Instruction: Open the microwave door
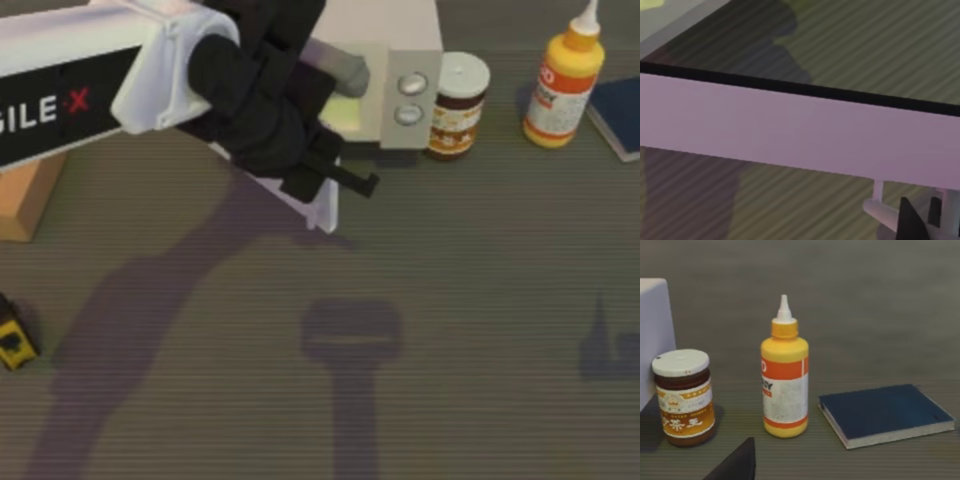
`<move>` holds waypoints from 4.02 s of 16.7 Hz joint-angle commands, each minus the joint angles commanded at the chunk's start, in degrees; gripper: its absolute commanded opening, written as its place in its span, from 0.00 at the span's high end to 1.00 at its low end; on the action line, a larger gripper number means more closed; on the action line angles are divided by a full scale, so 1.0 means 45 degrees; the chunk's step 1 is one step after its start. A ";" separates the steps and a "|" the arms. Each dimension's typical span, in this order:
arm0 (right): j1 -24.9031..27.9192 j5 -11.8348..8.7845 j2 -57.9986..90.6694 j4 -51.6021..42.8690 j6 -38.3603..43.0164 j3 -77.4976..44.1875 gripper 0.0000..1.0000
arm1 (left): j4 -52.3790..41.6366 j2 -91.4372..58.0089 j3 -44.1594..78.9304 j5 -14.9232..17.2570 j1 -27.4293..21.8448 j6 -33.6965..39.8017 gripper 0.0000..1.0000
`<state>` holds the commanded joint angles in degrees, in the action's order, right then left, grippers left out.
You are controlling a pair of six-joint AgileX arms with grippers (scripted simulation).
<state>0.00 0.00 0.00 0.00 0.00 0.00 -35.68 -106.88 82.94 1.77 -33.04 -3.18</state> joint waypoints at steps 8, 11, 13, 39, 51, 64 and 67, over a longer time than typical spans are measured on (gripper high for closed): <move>0.0000 0.0000 0.0000 0.0000 0.0000 0.0000 0.00 | 0.0000 0.0000 0.0000 0.0000 0.0000 0.0000 1.00; 0.0000 0.0000 0.0000 0.0000 0.0000 0.0000 0.00 | 0.0000 0.0000 0.0000 0.0000 0.0000 0.0000 1.00; 0.0000 0.0000 0.0000 0.0000 0.0000 0.0000 0.00 | 0.0000 0.0000 0.0000 0.0000 0.0000 0.0000 1.00; 0.0000 0.0000 0.0000 0.0000 0.0000 0.0000 0.00 | 0.0064 0.0706 -0.0887 0.0960 0.0571 -0.1660 1.00; 0.0000 0.0000 0.0000 0.0000 0.0000 0.0000 0.00 | 0.0064 0.0706 -0.0887 0.0960 0.0571 -0.1660 1.00; 0.0000 0.0000 0.0000 0.0000 0.0000 0.0000 0.00 | -0.0125 0.1279 -0.1553 0.2010 0.1285 -0.3554 1.00; 0.0000 0.0000 0.0000 0.0000 0.0000 0.0000 0.00 | -0.0125 0.1279 -0.1553 0.2010 0.1285 -0.3554 1.00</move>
<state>0.00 0.00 0.00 0.00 0.00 0.00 -36.24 -101.12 75.95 10.81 -27.26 -19.17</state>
